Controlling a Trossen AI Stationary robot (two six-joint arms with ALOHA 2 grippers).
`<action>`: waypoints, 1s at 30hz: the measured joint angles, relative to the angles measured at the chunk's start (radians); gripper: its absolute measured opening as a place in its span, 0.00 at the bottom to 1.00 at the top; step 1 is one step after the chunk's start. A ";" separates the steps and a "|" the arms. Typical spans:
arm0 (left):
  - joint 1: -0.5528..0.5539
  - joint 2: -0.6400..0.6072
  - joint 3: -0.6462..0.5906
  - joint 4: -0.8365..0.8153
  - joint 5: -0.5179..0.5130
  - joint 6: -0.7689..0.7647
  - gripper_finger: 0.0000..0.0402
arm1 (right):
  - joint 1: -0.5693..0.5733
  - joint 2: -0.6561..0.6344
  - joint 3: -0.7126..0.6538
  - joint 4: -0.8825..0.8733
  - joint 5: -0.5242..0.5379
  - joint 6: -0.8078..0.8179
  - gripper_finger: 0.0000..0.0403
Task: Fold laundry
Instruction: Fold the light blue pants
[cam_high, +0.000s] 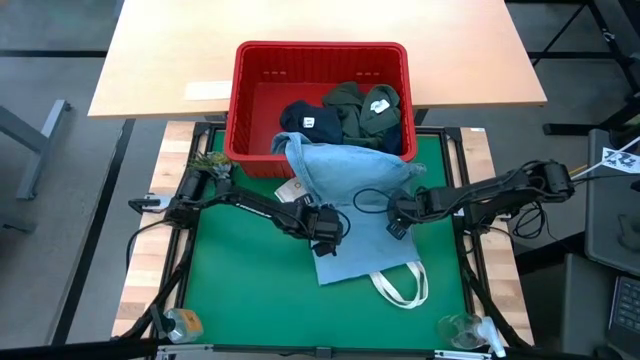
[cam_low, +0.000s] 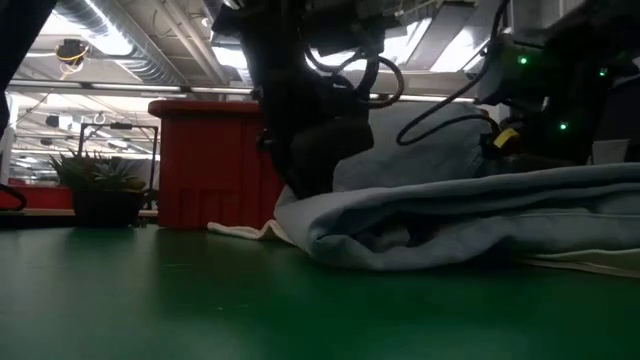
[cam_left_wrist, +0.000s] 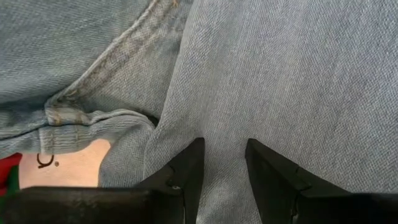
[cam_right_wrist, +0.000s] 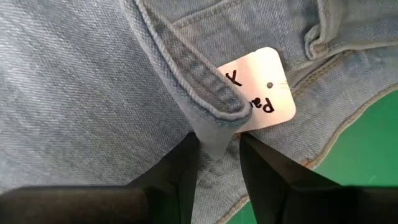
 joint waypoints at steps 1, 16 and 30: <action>0.000 0.000 0.000 0.000 0.001 0.000 0.29 | 0.000 -0.003 0.003 -0.006 -0.003 -0.001 0.30; -0.003 -0.036 0.223 -0.191 0.078 0.035 0.29 | 0.000 -0.024 0.300 -0.315 -0.026 -0.040 0.30; -0.147 -0.030 0.283 -0.041 0.257 0.025 0.29 | 0.311 -0.023 0.395 -0.284 -0.152 -0.009 0.30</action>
